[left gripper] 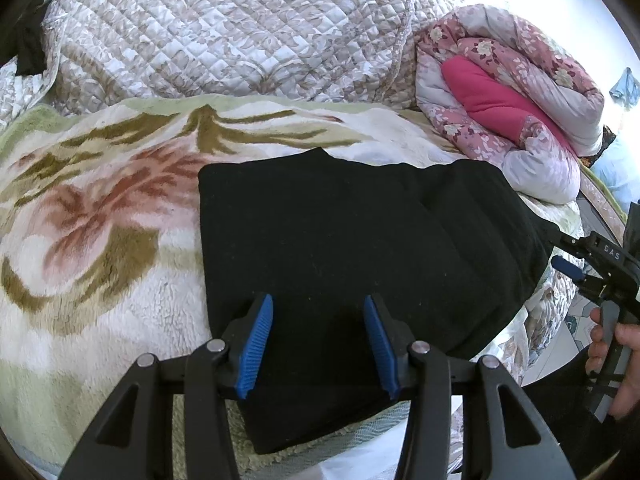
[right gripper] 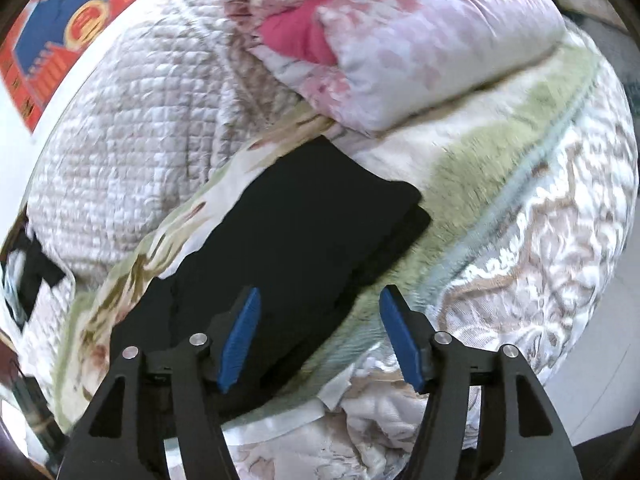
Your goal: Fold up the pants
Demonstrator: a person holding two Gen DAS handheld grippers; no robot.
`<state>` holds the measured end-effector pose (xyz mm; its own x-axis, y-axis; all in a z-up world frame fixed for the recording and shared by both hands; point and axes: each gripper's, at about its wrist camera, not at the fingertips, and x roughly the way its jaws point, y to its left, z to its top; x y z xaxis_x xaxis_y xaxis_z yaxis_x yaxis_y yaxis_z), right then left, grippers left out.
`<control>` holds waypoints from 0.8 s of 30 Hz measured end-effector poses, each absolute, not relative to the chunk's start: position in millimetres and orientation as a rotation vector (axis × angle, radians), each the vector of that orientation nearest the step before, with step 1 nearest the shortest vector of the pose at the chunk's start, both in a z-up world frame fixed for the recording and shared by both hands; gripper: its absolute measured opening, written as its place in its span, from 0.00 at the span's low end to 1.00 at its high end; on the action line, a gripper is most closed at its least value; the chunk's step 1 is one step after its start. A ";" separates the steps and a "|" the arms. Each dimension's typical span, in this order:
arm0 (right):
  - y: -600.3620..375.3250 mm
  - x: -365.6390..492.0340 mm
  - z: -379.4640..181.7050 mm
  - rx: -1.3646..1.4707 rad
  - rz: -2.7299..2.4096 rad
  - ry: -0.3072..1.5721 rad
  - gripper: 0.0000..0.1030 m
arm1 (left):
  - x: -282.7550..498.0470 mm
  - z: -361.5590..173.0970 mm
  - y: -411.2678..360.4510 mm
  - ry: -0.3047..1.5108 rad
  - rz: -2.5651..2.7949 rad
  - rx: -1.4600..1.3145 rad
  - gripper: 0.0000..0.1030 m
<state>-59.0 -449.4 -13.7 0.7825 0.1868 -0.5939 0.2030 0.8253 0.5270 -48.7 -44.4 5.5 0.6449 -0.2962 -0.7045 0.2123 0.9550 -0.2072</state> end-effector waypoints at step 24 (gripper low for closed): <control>-464.9 -8.9 -26.7 0.701 0.009 0.674 0.36 | -44.9 7.3 -47.3 0.832 -0.279 -0.107 0.51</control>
